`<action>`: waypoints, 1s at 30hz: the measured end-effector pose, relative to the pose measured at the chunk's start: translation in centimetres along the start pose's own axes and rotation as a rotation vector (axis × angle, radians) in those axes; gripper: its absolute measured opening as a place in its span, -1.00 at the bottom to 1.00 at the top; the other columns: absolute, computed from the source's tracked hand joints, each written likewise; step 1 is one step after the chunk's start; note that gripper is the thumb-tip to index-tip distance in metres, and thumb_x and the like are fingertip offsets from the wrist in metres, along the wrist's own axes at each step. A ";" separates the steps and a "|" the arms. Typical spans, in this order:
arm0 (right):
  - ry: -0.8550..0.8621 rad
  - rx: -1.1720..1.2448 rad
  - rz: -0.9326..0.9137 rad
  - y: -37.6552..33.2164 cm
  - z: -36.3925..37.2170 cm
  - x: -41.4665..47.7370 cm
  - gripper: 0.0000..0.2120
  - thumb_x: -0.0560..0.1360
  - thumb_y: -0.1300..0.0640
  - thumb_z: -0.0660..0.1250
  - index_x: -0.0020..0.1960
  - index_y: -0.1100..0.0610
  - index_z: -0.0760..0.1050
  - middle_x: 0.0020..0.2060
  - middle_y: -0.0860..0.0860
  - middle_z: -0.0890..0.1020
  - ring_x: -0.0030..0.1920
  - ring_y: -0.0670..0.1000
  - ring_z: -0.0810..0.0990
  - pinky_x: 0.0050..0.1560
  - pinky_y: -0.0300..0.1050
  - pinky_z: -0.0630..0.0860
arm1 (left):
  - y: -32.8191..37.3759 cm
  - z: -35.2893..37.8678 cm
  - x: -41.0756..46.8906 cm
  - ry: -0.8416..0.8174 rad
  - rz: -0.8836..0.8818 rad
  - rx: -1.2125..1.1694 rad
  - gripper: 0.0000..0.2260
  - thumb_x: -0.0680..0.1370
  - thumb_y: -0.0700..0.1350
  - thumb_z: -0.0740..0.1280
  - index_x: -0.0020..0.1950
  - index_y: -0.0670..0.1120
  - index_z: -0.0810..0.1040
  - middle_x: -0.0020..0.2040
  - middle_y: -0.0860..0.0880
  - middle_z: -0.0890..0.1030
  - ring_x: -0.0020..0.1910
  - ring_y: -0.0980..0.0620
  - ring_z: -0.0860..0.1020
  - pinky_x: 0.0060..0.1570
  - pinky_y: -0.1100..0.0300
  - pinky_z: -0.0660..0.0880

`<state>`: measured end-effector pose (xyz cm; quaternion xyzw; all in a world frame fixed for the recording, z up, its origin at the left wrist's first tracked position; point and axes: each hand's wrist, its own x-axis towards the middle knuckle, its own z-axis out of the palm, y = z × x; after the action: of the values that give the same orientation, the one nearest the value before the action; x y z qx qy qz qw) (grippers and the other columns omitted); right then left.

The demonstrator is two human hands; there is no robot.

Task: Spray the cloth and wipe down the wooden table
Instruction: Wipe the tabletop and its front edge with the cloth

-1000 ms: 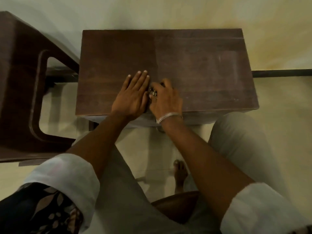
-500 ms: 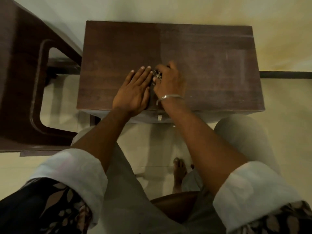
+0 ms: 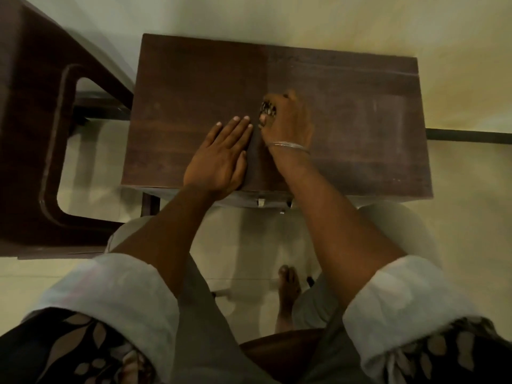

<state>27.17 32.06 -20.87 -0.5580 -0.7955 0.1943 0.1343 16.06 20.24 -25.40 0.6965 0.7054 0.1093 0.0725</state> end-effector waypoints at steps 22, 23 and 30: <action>0.016 -0.075 -0.036 0.2 0.4 1.8 -0.60 0.48 0.13 0.38 0.28 -0.10 0.48 0.30 -0.01 0.44 0.21 0.13 0.47 0.05 0.00 0.50 | -0.5 0.1 0.0 -0.003 -0.029 -0.042 -0.46 0.67 0.02 0.01 0.63 -0.13 0.19 0.64 -0.08 0.17 0.64 -0.01 0.09 0.61 -0.03 0.02; 0.009 -0.071 -0.040 -0.3 0.6 3.5 -0.61 0.47 0.12 0.38 0.27 -0.10 0.49 0.29 0.00 0.45 0.20 0.14 0.48 0.04 -0.02 0.49 | -0.6 0.1 -0.1 -0.009 -0.030 -0.042 -0.47 0.67 0.02 0.01 0.63 -0.13 0.19 0.64 -0.08 0.17 0.64 0.00 0.08 0.61 -0.03 0.02; -0.023 -0.048 -0.028 -0.6 0.3 5.3 -0.59 0.47 0.12 0.39 0.29 -0.09 0.48 0.29 0.00 0.46 0.20 0.12 0.49 0.07 -0.06 0.48 | -0.2 0.0 0.0 0.015 -0.073 -0.113 -0.44 0.68 0.01 0.03 0.65 -0.18 0.09 0.67 -0.12 0.03 0.65 0.01 0.02 0.62 0.00 0.02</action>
<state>24.77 36.81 -20.87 -0.5476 -0.8092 0.1797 0.1143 15.88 20.20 -25.41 0.6643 0.7236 0.1515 0.1105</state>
